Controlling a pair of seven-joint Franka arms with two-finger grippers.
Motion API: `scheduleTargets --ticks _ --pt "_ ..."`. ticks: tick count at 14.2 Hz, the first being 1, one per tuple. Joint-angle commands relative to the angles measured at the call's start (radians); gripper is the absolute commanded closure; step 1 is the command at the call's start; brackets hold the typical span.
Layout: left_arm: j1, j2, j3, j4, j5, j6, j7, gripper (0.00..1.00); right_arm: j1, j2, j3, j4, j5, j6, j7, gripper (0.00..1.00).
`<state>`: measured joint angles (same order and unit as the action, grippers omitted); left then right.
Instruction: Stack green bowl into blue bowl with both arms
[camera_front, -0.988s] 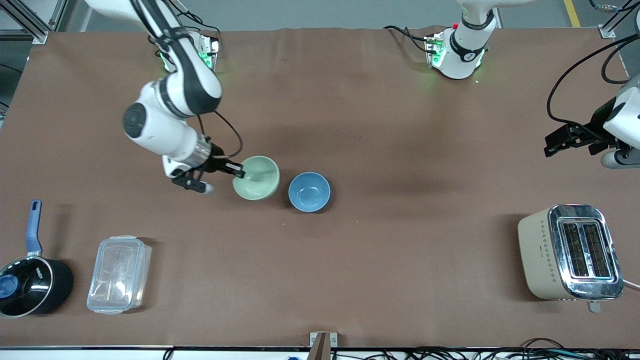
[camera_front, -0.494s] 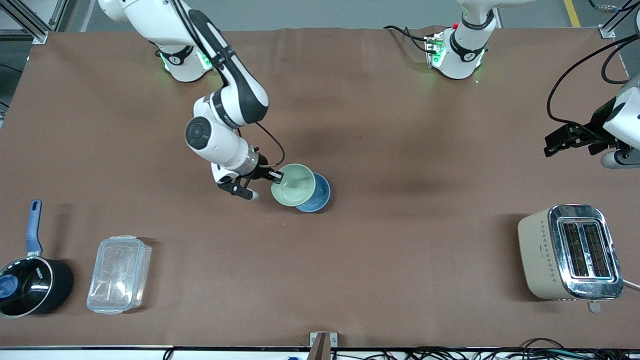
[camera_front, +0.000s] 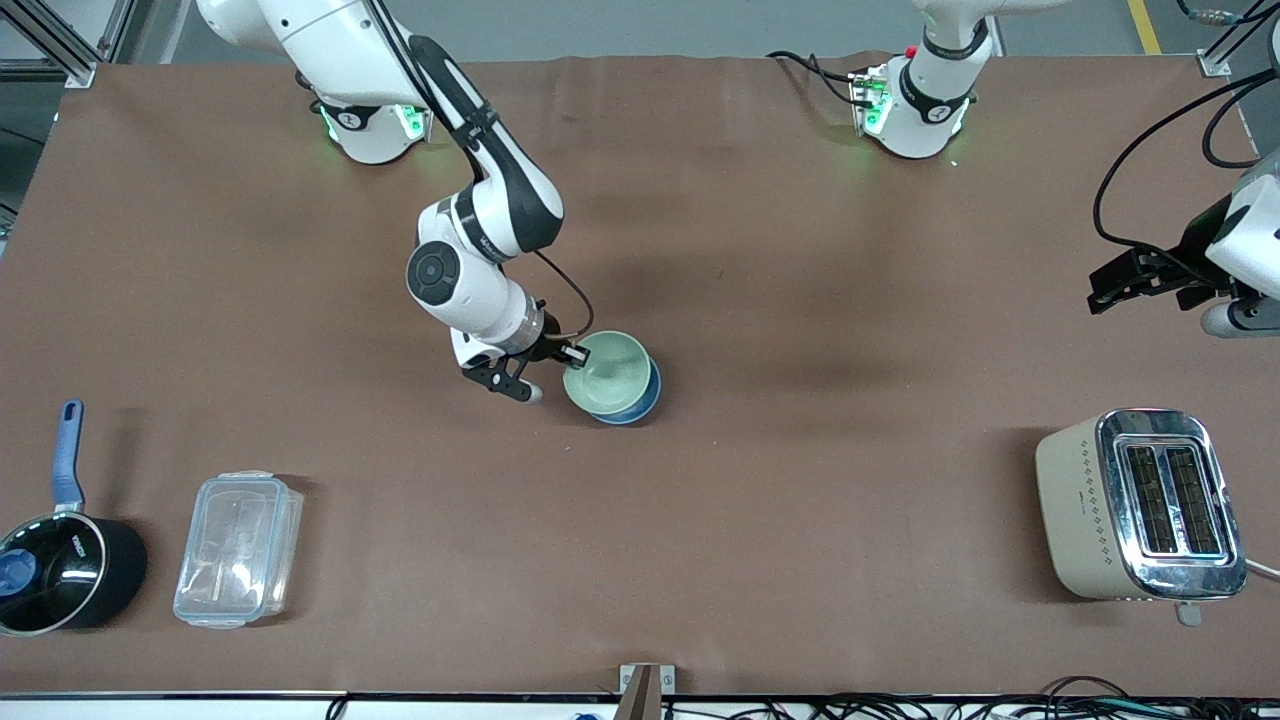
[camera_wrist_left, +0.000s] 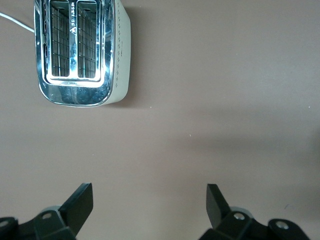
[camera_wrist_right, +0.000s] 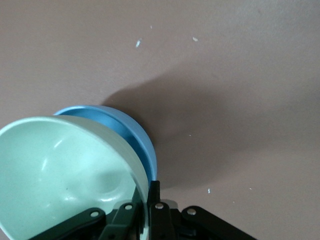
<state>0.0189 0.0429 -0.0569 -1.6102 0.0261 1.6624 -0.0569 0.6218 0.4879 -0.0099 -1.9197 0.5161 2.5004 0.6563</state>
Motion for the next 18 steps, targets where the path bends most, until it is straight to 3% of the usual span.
scheduleTargets --ticks 1,6,9,14,15,16,17,18 --pt "0.001 -0.008 0.002 -0.004 -0.003 -0.004 0.023 0.0 0.03 0.023 -0.012 0.016 0.018 0.015 0.012 1.0" --pt "0.001 -0.009 0.002 -0.004 -0.003 -0.004 0.023 0.0 0.03 0.023 -0.012 0.019 0.019 0.017 0.02 0.98" --pt "0.001 -0.008 0.002 -0.004 -0.003 -0.004 0.023 0.0 0.03 0.023 -0.012 0.022 0.021 0.017 0.022 0.7" --pt "-0.001 -0.008 0.002 -0.004 -0.003 -0.004 0.023 0.0 0.018 0.029 -0.015 0.064 0.019 0.0 0.054 0.6" --pt "-0.001 -0.008 0.002 -0.004 -0.003 -0.004 0.023 0.0 0.015 0.025 -0.021 0.065 0.013 0.0 0.054 0.5" --pt "-0.001 -0.008 0.002 -0.002 -0.003 -0.004 0.023 0.0 0.01 0.017 -0.037 0.073 0.007 -0.003 0.052 0.32" --pt "-0.001 -0.009 0.002 -0.002 -0.002 -0.004 0.025 0.0 0.012 -0.007 -0.068 0.073 -0.014 -0.003 0.051 0.2" --pt "-0.001 -0.012 0.002 -0.002 -0.002 -0.004 0.031 0.0 0.012 -0.038 -0.093 0.073 -0.066 -0.017 0.051 0.15"
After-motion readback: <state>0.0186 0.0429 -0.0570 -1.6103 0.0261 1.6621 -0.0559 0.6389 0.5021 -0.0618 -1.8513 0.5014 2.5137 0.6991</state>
